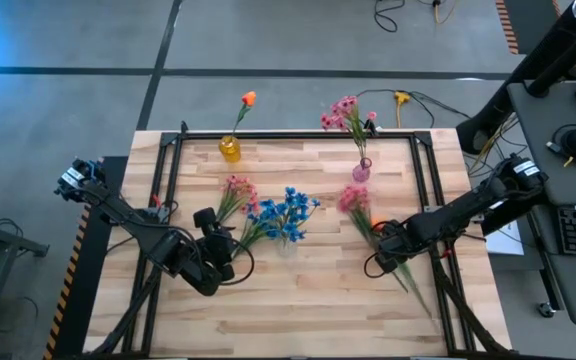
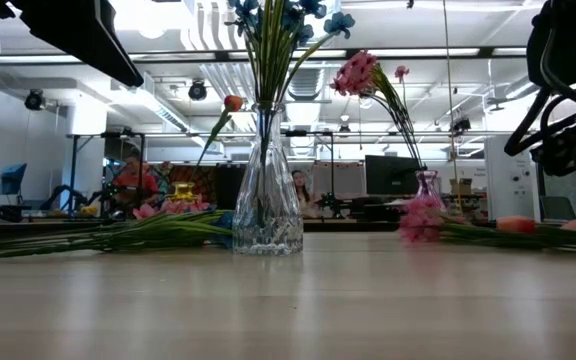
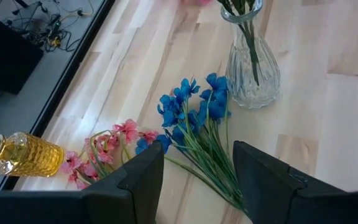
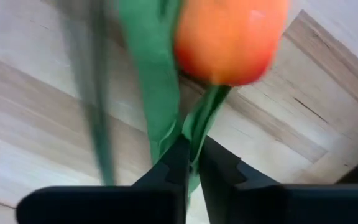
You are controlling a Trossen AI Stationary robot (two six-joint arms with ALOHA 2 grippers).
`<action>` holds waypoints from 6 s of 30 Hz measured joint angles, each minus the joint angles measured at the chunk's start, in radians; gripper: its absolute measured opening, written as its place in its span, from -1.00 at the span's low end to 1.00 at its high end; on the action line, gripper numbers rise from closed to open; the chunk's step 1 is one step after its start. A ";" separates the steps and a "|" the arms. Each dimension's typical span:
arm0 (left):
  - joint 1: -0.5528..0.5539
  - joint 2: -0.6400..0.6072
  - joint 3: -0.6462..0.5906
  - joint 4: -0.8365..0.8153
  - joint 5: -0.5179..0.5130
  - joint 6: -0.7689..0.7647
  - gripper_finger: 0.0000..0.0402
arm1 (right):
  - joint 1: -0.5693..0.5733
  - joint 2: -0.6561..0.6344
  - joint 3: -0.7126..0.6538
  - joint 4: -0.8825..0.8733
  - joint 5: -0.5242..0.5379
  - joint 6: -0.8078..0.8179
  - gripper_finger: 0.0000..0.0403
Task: Sort flowers into vase by color
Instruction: Put the right orange tulip into the yellow vase
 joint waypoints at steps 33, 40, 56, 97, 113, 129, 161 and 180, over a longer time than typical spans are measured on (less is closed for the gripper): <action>0.000 0.000 0.000 0.014 0.000 0.000 -0.13 | 0.019 -0.002 0.227 -0.298 0.199 -0.039 -0.94; 0.000 0.000 0.000 0.070 -0.003 0.022 -0.13 | 0.072 -0.066 0.322 -0.322 0.267 -0.042 -0.94; -0.138 -0.029 0.000 0.608 0.020 0.545 -0.13 | 0.437 -0.144 0.506 0.022 0.848 -0.338 -0.94; -0.093 0.288 0.015 1.422 0.125 0.667 0.08 | 0.250 0.284 0.747 1.150 0.489 -1.679 -0.94; -0.084 0.311 0.046 1.425 0.089 0.689 -0.41 | 0.226 0.367 0.875 1.064 0.489 -1.678 -0.94; -0.084 0.311 0.047 1.424 0.088 0.689 -0.99 | 0.215 0.359 0.875 1.063 0.493 -1.643 -0.73; -0.088 -0.086 0.047 1.108 -0.090 0.854 -1.00 | 0.216 0.139 0.875 0.642 0.494 -1.409 -0.21; 0.316 -0.445 -0.135 0.918 0.050 0.892 -1.00 | 0.216 0.076 0.871 0.400 0.549 -1.279 -0.19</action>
